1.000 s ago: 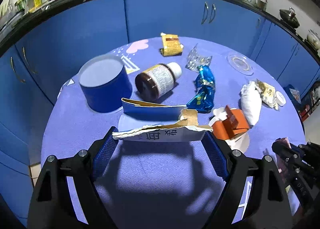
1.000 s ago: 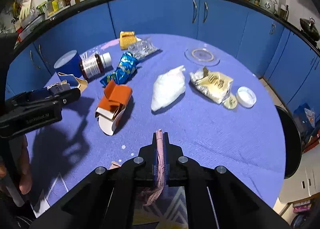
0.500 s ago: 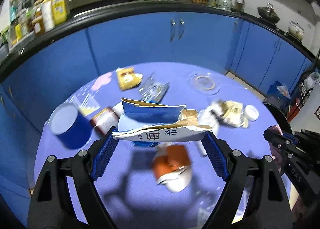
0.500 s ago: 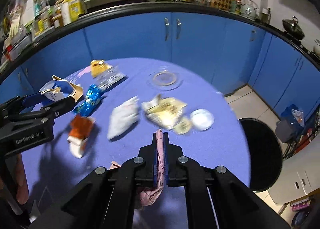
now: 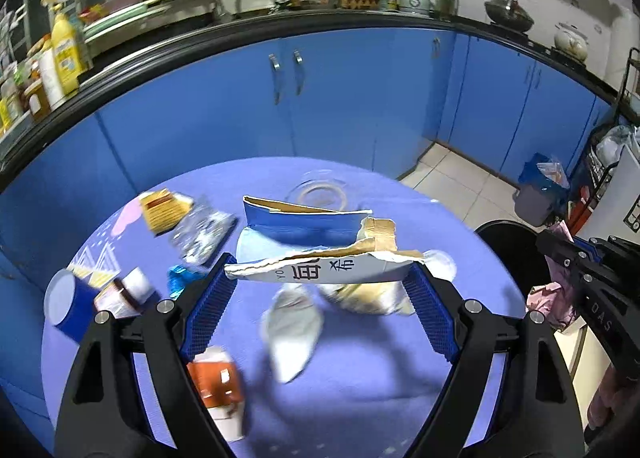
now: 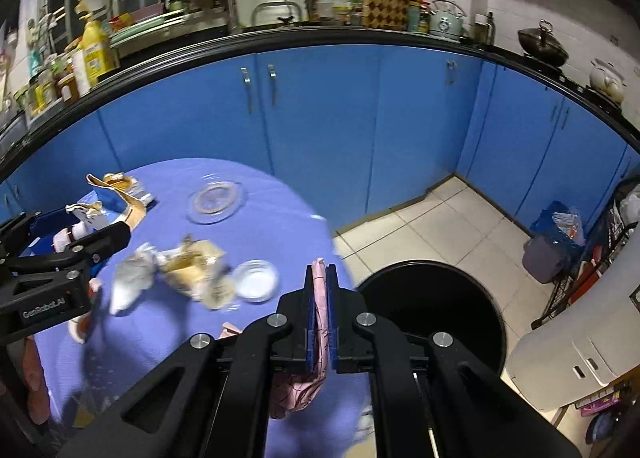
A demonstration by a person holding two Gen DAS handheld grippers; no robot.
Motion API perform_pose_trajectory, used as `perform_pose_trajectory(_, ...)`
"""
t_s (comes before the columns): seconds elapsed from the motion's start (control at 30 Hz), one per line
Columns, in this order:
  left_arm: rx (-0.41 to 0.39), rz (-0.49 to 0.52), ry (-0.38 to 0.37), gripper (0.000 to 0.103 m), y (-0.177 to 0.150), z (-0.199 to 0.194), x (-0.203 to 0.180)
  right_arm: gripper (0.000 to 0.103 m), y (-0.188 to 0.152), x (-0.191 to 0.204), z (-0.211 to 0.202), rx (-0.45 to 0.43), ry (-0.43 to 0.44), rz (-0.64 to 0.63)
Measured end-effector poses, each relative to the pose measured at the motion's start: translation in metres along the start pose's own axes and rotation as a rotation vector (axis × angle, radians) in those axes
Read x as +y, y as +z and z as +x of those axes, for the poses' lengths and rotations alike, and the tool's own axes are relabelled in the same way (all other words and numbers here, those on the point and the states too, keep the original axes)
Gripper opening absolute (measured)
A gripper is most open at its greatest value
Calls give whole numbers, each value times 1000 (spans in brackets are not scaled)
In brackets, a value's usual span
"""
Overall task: Collect trash
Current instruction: 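Carry the pink wrapper over the black bin with the right gripper while the left carries the paper box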
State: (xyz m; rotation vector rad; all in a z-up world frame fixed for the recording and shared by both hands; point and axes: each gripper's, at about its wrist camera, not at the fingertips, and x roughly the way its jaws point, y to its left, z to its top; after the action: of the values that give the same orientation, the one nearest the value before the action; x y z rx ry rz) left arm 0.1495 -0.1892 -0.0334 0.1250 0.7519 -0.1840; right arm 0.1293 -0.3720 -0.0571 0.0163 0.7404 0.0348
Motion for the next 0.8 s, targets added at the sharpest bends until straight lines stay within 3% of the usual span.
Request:
perform_pose_trajectory(0.5,-10,76,3,83,24,18,-79,5,6,-87,30,-10,7,82)
perform_pose_trajectory(0.8,-32,103,4,83,36,20,-107,8,6,-112,44,-21,40,106)
